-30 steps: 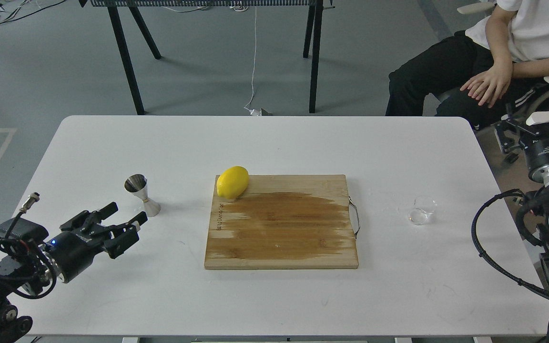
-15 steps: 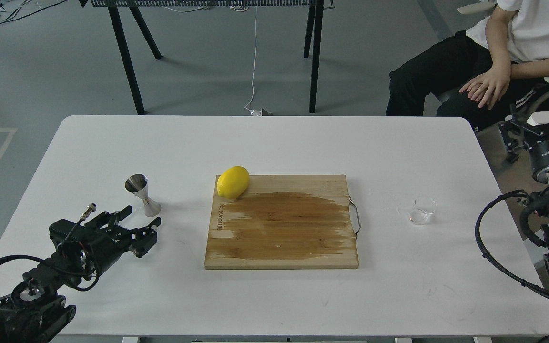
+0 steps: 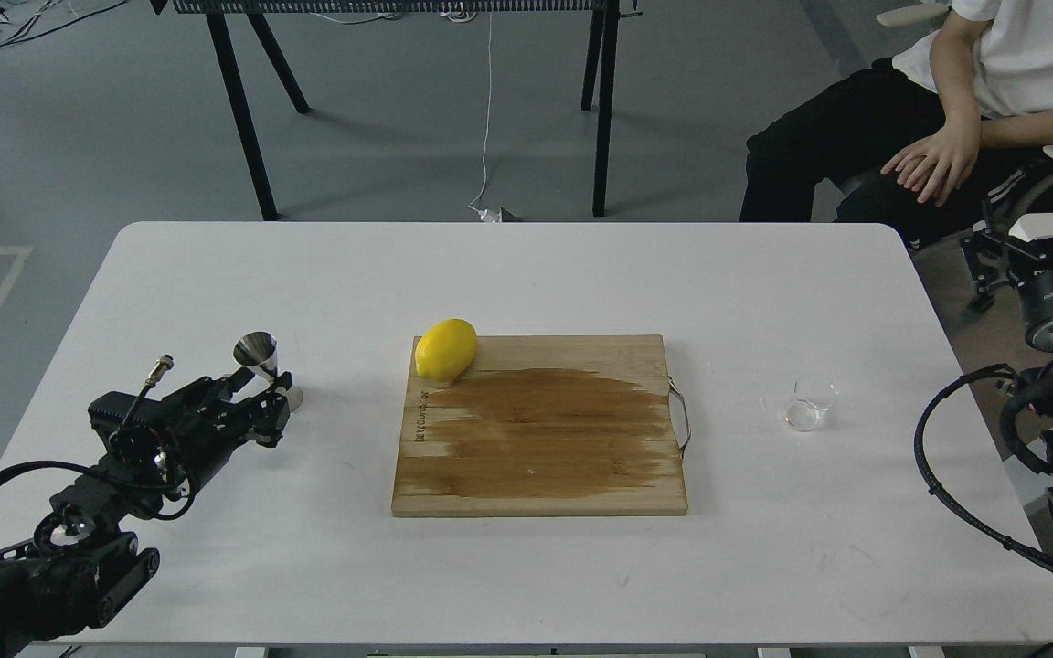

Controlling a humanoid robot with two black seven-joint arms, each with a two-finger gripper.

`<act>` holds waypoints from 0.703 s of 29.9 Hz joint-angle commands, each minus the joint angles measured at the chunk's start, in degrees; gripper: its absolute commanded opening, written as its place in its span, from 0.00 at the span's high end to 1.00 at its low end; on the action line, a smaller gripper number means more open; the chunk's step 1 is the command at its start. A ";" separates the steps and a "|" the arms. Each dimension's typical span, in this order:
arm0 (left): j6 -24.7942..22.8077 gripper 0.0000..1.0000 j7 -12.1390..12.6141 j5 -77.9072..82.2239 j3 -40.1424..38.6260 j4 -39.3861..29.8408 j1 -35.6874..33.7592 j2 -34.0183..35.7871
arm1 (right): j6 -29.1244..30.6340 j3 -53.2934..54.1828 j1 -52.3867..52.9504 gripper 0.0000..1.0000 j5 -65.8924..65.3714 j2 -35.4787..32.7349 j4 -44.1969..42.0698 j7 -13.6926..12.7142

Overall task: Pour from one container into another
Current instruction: 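Close the left gripper around the metal jigger, then lift the jigger with the left gripper and carry it over the cutting board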

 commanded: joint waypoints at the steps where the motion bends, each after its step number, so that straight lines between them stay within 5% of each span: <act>1: -0.01 0.68 -0.02 0.11 0.04 0.00 0.35 0.29 | 0.00 0.00 0.00 0.00 0.00 -0.03 -0.08 0.00; 7: -0.01 0.89 0.16 0.03 1.10 0.00 -0.09 0.02 | 0.00 0.00 0.00 0.00 0.00 0.06 -0.08 0.00; 21: -0.01 0.90 0.51 -0.24 1.01 -5.53 -4.66 0.81 | 0.00 0.09 -0.79 0.00 0.00 -0.47 -0.08 0.00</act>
